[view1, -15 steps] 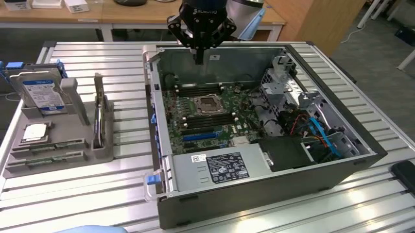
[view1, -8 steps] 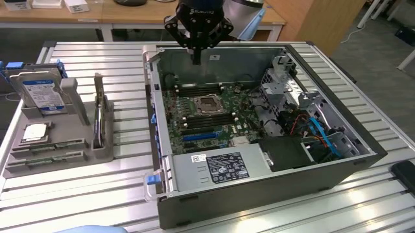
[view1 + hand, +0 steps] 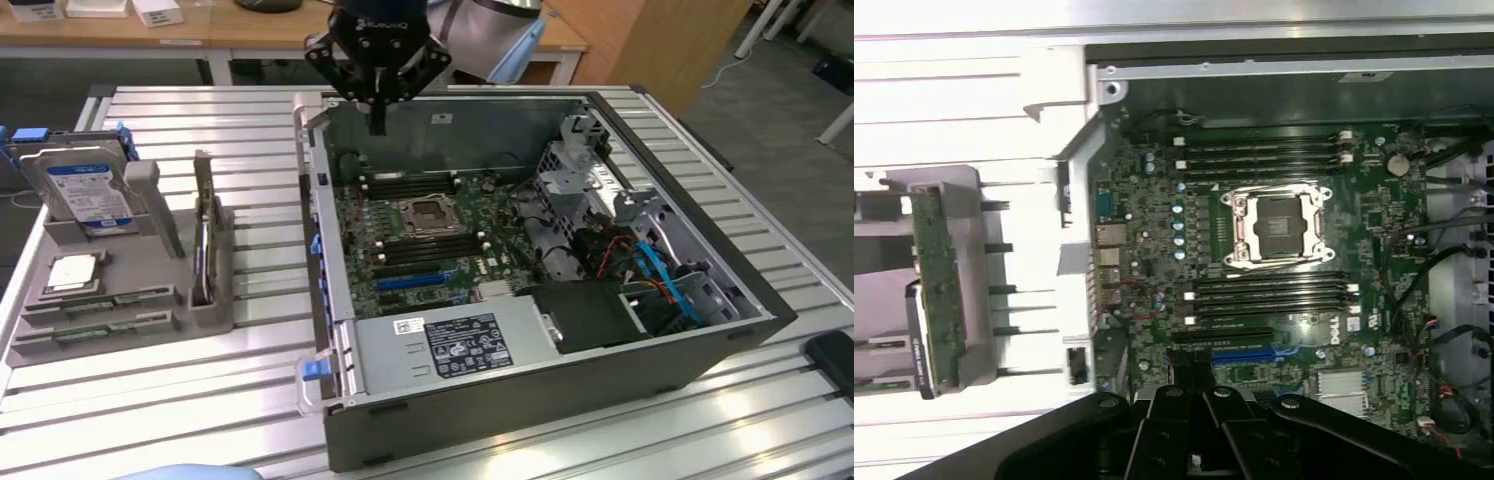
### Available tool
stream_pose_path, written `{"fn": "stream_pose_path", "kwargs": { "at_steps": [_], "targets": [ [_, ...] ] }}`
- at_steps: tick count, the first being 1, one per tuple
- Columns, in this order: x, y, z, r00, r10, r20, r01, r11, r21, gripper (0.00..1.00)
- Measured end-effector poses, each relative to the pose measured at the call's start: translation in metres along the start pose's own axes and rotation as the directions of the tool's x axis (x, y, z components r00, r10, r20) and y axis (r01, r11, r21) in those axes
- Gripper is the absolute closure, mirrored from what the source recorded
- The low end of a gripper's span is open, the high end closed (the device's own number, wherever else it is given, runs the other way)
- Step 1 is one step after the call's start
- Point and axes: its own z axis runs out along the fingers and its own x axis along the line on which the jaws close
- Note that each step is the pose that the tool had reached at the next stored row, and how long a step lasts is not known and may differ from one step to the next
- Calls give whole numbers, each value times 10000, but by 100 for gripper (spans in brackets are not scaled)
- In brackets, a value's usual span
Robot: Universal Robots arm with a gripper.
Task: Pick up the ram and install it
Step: 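Reach for the ram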
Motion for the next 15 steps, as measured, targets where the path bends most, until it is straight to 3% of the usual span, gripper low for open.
{"fn": "stream_pose_path", "kwargs": {
  "at_steps": [15],
  "targets": [
    [590, -43, 24, 10000, 14, 1, -14, 10000, 7, 90]
  ]
}}
